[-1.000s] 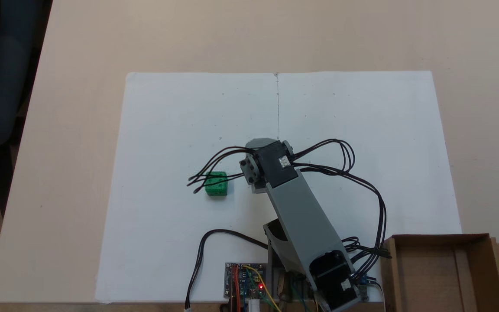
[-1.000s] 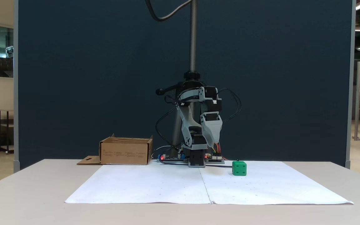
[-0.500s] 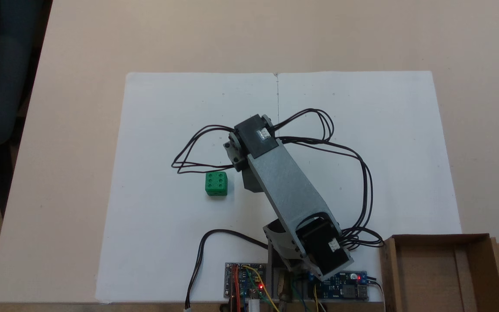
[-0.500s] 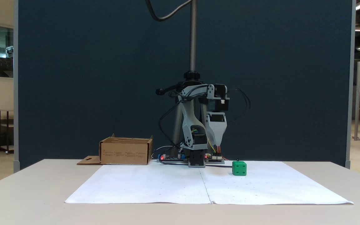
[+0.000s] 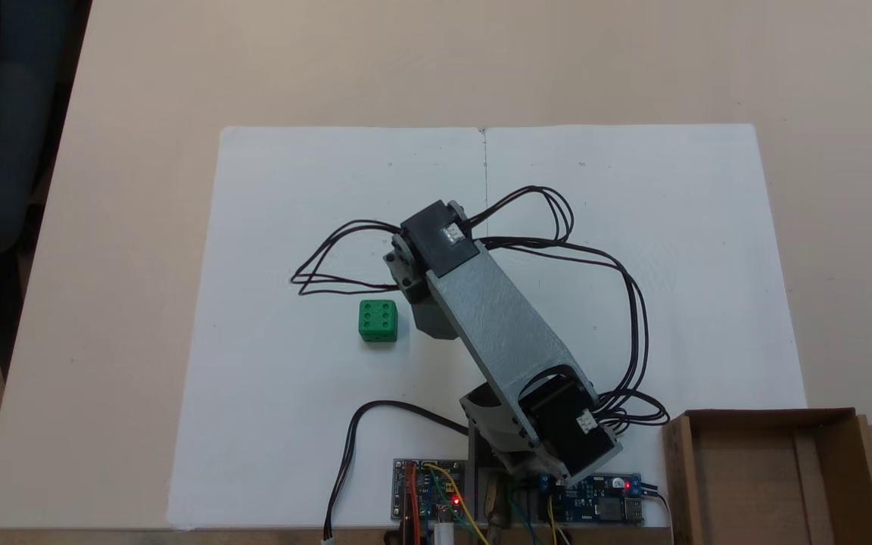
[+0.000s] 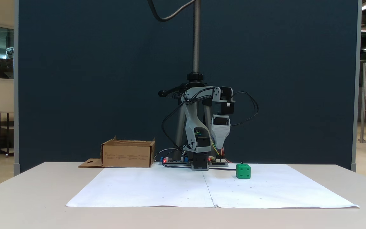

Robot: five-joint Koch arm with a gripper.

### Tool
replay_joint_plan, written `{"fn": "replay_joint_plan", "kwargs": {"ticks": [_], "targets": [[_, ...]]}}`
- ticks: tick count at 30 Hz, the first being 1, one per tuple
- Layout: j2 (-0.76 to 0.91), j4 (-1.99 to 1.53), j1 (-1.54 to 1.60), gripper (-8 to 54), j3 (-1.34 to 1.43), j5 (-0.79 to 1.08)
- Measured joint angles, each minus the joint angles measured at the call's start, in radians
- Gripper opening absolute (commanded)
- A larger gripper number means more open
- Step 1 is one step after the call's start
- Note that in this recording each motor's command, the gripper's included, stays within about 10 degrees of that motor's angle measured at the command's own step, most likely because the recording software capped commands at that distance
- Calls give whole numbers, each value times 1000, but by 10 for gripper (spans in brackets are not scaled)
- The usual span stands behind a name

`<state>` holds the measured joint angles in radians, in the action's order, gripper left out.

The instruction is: Grasp a green dice and put it in the bin.

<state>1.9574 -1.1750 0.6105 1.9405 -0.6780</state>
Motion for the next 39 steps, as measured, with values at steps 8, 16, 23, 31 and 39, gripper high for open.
{"fn": "replay_joint_plan", "kwargs": {"ticks": [8, 16, 23, 31, 39], "targets": [[2, 0, 100, 446, 0, -66], [2, 32, 133, 440, 0, -101], [-57, 110, 201, 438, 0, -135], [-169, 181, 267, 432, 0, -173], [-252, 284, 296, 431, 2, -256]]}}
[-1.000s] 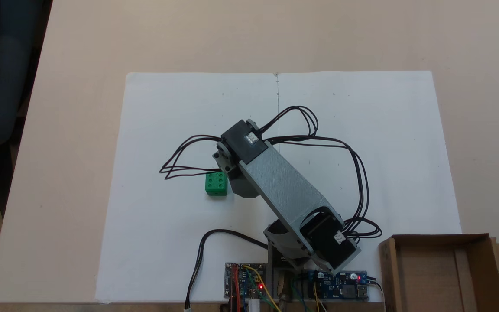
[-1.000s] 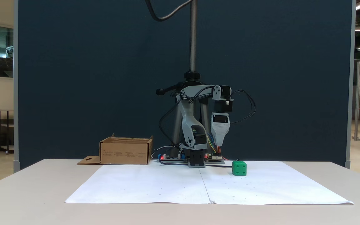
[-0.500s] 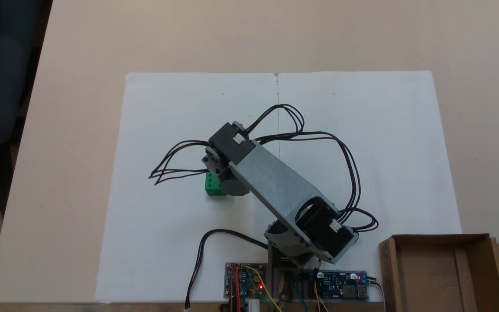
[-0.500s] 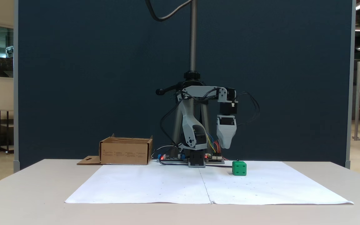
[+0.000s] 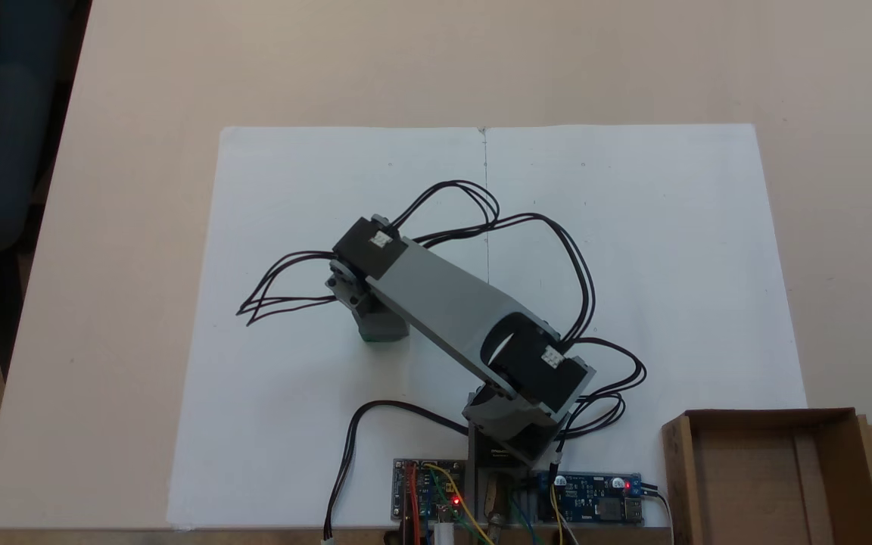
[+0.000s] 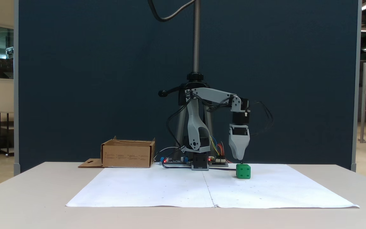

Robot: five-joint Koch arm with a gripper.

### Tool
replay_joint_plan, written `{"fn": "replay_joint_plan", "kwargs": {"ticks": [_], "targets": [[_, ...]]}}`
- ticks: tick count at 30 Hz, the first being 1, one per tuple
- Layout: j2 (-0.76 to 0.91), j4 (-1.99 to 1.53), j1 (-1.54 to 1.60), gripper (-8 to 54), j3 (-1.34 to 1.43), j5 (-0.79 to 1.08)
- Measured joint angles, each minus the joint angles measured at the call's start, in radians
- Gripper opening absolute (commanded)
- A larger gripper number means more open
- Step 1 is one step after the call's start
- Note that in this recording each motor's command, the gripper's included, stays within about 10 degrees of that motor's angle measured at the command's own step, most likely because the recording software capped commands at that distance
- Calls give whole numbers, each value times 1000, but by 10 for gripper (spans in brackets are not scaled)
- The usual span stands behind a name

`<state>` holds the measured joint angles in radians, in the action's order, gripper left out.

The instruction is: Grasp a green dice and put it in the bin.

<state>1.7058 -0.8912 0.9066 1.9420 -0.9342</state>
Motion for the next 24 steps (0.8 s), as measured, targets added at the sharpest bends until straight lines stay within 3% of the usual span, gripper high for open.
{"fn": "replay_joint_plan", "kwargs": {"ticks": [24], "targets": [[-124, 28, 80, 422, 29, -84]]}}
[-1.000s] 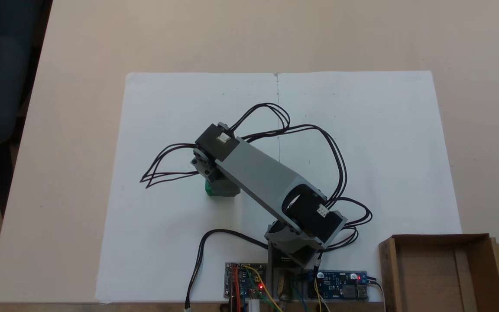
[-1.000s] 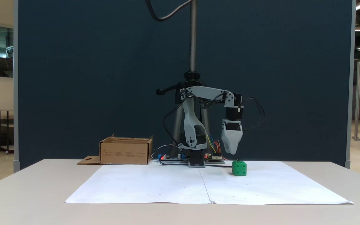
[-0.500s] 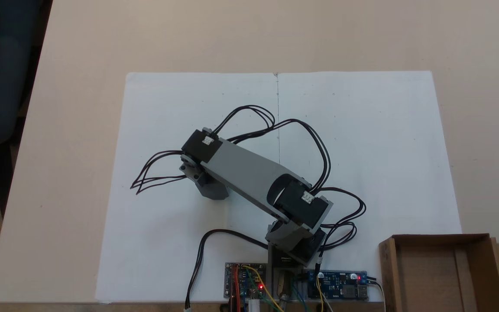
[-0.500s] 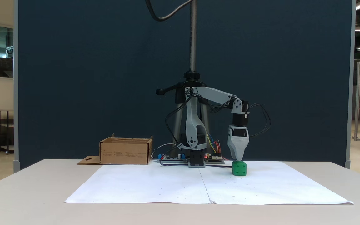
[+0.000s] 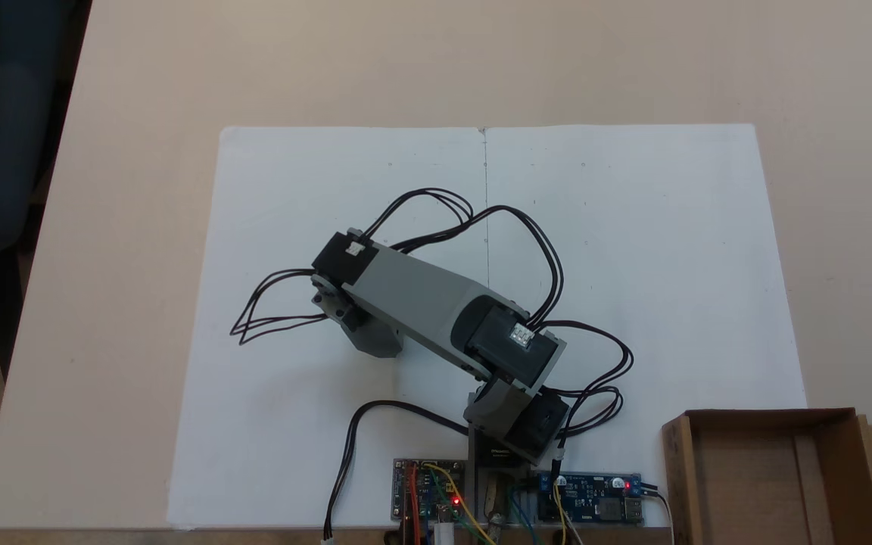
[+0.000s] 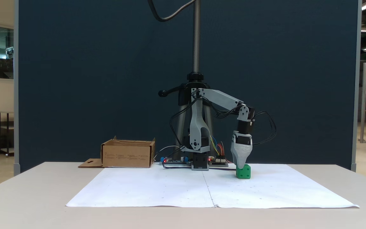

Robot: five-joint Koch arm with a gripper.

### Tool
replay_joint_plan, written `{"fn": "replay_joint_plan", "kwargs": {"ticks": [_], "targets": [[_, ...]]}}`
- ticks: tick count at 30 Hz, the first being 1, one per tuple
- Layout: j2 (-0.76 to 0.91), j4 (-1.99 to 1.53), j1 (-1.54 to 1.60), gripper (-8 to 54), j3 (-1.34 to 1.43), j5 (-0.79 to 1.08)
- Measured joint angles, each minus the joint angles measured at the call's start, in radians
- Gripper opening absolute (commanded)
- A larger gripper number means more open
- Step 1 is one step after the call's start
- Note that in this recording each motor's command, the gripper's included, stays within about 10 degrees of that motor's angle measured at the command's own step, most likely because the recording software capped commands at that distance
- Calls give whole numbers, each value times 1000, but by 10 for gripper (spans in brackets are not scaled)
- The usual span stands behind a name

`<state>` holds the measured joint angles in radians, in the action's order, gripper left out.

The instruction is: Grasp a green dice and put it in the bin.

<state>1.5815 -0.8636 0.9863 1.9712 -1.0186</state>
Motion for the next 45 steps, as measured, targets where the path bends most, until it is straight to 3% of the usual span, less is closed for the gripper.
{"fn": "replay_joint_plan", "kwargs": {"ticks": [8, 29, 33, 45], "targets": [[-2, 9, 0, 410, 20, -89], [-69, 140, 60, 388, 18, -106], [-58, 153, 60, 343, 54, -106], [20, 241, 43, 342, 103, -106]]}}
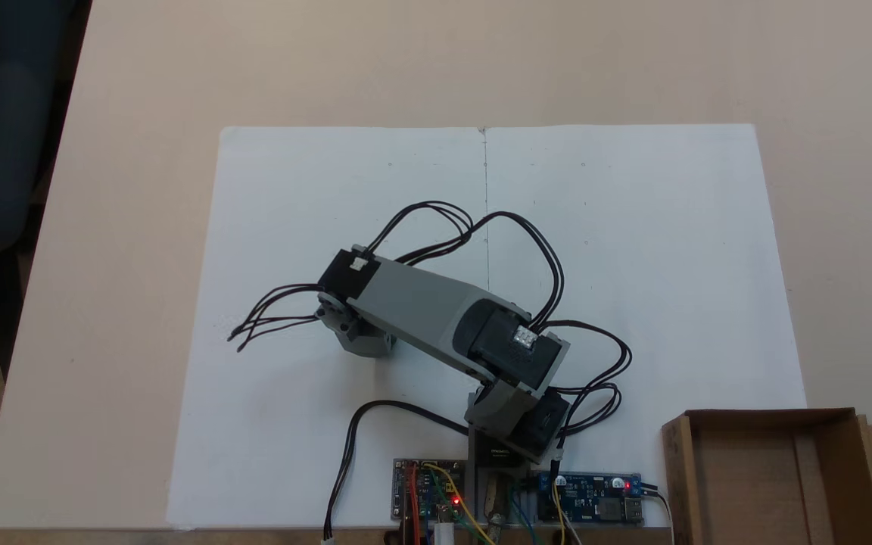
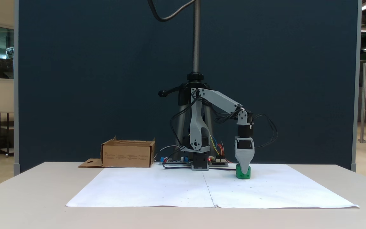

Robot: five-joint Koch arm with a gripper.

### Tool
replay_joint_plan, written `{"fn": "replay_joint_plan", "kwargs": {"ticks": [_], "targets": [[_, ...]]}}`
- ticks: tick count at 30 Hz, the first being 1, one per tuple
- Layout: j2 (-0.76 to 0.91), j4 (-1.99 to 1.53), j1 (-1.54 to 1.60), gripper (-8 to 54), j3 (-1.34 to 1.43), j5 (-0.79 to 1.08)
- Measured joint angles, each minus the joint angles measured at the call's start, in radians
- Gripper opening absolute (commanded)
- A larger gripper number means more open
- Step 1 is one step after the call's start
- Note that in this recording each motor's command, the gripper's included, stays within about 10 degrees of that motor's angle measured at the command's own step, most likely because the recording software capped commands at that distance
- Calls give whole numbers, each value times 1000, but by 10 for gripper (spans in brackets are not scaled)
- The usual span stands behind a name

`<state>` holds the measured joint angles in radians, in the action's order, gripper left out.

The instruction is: Grasp a green dice and put it in the bin.

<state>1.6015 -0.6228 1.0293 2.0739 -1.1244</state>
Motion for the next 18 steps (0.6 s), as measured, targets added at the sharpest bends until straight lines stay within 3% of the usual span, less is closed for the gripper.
{"fn": "replay_joint_plan", "kwargs": {"ticks": [18], "targets": [[-3, 64, -18, 345, 18, 0]]}}
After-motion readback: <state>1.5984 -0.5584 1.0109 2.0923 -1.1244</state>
